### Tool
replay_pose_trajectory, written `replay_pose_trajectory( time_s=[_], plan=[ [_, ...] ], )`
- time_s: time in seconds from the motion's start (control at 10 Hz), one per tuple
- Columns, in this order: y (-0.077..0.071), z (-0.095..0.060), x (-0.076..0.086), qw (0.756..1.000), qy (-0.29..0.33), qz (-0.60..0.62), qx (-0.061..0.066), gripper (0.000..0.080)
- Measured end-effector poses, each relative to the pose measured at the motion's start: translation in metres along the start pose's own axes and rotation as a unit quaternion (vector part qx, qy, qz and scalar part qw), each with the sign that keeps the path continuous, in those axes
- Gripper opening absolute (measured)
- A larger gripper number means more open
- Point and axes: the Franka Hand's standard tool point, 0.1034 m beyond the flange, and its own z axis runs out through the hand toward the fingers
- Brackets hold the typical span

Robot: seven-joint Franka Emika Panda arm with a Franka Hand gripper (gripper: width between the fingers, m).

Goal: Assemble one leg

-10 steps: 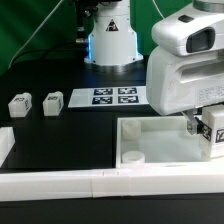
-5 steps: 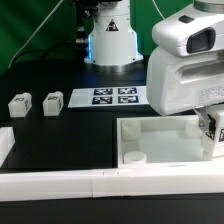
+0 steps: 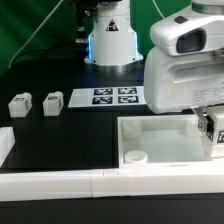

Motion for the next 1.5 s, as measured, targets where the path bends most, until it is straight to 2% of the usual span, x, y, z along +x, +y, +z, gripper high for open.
replay_pose_trajectory(
  time_s=[0.1, 0.2, 0.4, 0.7, 0.8, 1.0, 1.1, 1.3, 1.5],
  plan=[
    [0.003, 0.000, 0.000, 0.997, -0.007, 0.067, 0.020, 0.0296],
    [0.006, 0.000, 0.001, 0.989, -0.015, 0.142, 0.047, 0.0296],
    [0.006, 0.000, 0.000, 0.968, -0.022, 0.246, 0.051, 0.0296],
    [0.004, 0.001, 0.000, 0.929, -0.029, 0.365, 0.048, 0.0296],
    [0.004, 0.001, -0.001, 0.908, -0.031, 0.415, 0.047, 0.0296],
    [0.001, 0.003, -0.002, 0.837, -0.022, 0.544, 0.062, 0.0297],
    [-0.002, 0.005, -0.004, 0.800, -0.015, 0.595, 0.075, 0.0297],
    [-0.004, 0.006, -0.005, 0.724, -0.011, 0.681, 0.113, 0.0297],
    [-0.005, 0.006, -0.006, 0.753, -0.008, 0.648, 0.112, 0.0297]
  ],
)
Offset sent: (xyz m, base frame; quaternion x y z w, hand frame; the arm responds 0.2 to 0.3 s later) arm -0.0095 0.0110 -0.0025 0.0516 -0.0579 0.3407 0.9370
